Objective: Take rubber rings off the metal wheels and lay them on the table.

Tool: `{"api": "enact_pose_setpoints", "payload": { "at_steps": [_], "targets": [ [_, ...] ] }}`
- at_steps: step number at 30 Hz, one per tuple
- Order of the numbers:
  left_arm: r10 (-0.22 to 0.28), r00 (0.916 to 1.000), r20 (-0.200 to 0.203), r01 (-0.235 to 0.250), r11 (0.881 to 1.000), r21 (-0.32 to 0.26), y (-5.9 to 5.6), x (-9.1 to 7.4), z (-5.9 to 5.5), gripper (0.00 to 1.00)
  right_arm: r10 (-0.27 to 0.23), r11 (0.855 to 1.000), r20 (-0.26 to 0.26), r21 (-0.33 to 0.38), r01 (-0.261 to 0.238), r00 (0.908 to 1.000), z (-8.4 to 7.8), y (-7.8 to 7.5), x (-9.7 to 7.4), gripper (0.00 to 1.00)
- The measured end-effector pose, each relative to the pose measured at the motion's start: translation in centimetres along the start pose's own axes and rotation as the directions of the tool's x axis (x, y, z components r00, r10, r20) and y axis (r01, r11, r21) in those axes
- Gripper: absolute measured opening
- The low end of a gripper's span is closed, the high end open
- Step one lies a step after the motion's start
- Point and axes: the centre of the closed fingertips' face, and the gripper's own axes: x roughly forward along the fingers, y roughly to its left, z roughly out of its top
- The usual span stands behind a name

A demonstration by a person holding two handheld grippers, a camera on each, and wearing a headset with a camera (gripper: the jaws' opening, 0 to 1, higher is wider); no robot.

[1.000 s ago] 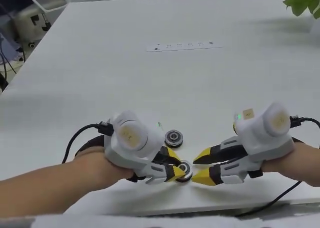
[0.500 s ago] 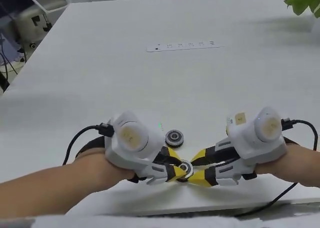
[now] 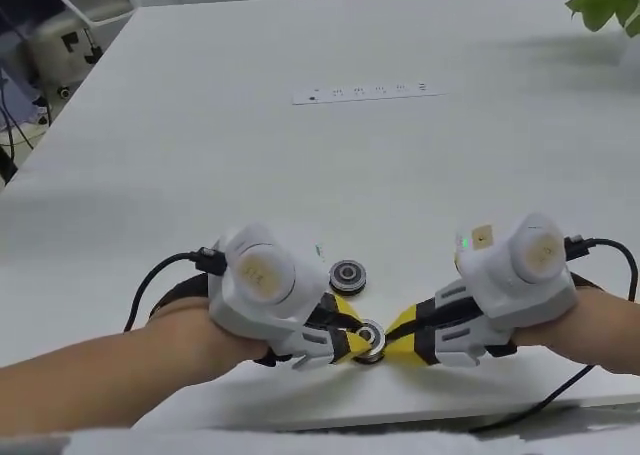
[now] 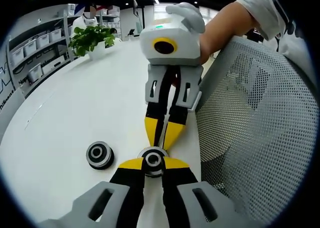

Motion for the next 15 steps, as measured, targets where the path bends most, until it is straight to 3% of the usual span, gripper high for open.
{"api": "enact_pose_setpoints", "payload": {
  "at_steps": [6,15],
  "targets": [
    [0.007,1.0000,-0.003,-0.007,1.000,0.009,0.01,-0.02,-0.01,0.07,-0.002,1.000,-0.019,0.031,0.003,0.9998,-0.10,0.03,-0.09,0.00],
    [0.010,1.0000,0.000,-0.010,1.000,0.011,0.08,0.05,0.03,0.07,-0.003,0.996,-0.006,0.091,0.003,1.0000,-0.10,-0.34,-0.25,0.00]
  ]
}}
